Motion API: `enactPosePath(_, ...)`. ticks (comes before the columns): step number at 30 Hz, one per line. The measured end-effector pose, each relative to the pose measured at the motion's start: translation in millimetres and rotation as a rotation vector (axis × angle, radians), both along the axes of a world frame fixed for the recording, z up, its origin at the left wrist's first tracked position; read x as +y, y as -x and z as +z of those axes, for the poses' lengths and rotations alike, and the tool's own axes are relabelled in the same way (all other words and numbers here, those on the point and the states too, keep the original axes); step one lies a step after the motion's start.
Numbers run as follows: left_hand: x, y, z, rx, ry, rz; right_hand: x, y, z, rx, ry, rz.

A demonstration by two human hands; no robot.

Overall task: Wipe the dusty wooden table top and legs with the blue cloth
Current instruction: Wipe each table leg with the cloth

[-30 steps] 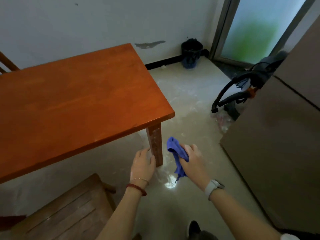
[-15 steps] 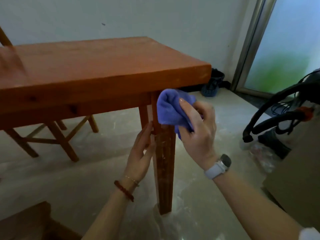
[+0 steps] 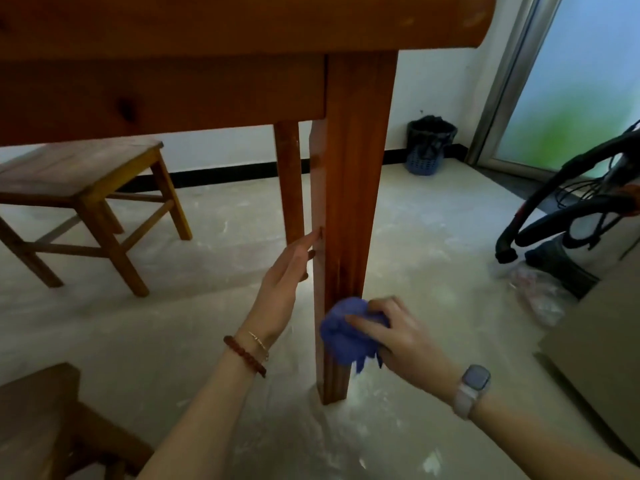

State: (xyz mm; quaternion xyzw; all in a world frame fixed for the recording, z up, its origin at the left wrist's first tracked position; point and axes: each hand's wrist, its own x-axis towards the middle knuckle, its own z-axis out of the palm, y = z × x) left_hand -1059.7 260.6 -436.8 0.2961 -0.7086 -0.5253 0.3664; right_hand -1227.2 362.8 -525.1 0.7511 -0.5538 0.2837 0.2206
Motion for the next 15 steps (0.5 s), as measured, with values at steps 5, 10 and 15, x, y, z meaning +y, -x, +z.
enactPosePath(5,3.9,0.8,-4.3,0.033,-0.092,-0.007,-23.1,-6.5,108.2,-0.203,0.426,-0.075)
enactPosePath(10,5.7,-1.5,-31.1,0.102,-0.279,0.021,-41.0,-20.5,34.0,-0.092,0.351,-0.135)
enactPosePath(15,11.0,-3.5,-69.2,-0.048,-0.253,0.005,-18.4,-18.9,-111.9,0.013,-0.217,-0.141)
